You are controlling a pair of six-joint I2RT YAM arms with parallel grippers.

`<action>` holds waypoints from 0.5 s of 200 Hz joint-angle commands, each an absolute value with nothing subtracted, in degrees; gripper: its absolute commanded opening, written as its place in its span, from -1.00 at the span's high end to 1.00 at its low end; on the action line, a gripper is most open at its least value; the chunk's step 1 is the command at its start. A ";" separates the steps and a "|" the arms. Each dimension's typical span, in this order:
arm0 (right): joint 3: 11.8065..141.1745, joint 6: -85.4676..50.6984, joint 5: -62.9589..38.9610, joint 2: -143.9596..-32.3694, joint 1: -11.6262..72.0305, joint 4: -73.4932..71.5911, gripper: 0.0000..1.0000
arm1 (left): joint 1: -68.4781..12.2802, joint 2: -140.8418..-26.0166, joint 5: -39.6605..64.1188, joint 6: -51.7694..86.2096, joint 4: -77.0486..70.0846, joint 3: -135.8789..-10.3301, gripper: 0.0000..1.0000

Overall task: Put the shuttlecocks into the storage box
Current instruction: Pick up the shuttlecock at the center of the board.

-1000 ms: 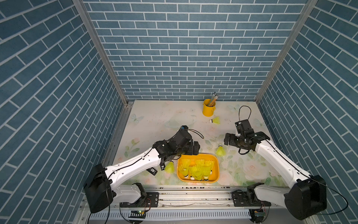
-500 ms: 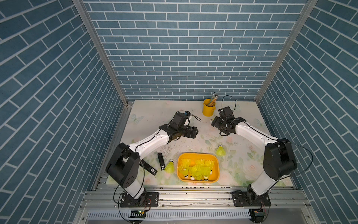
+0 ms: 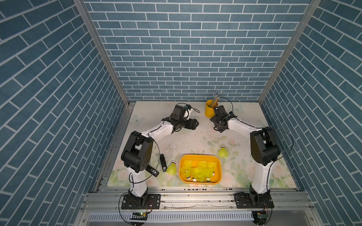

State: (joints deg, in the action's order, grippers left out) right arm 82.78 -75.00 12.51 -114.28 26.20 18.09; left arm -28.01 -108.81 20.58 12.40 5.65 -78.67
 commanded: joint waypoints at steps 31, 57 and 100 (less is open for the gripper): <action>90.05 -81.42 13.99 -121.12 26.21 17.99 -0.55 | -27.22 -110.41 21.35 11.10 2.76 -78.57 -0.72; 93.26 -82.68 14.96 -123.72 26.17 18.83 -0.54 | -26.71 -111.58 21.67 11.07 2.24 -79.37 -0.73; 101.44 -84.59 17.46 -130.09 26.19 26.33 -0.50 | -26.22 -112.59 21.56 11.05 3.07 -81.04 -0.72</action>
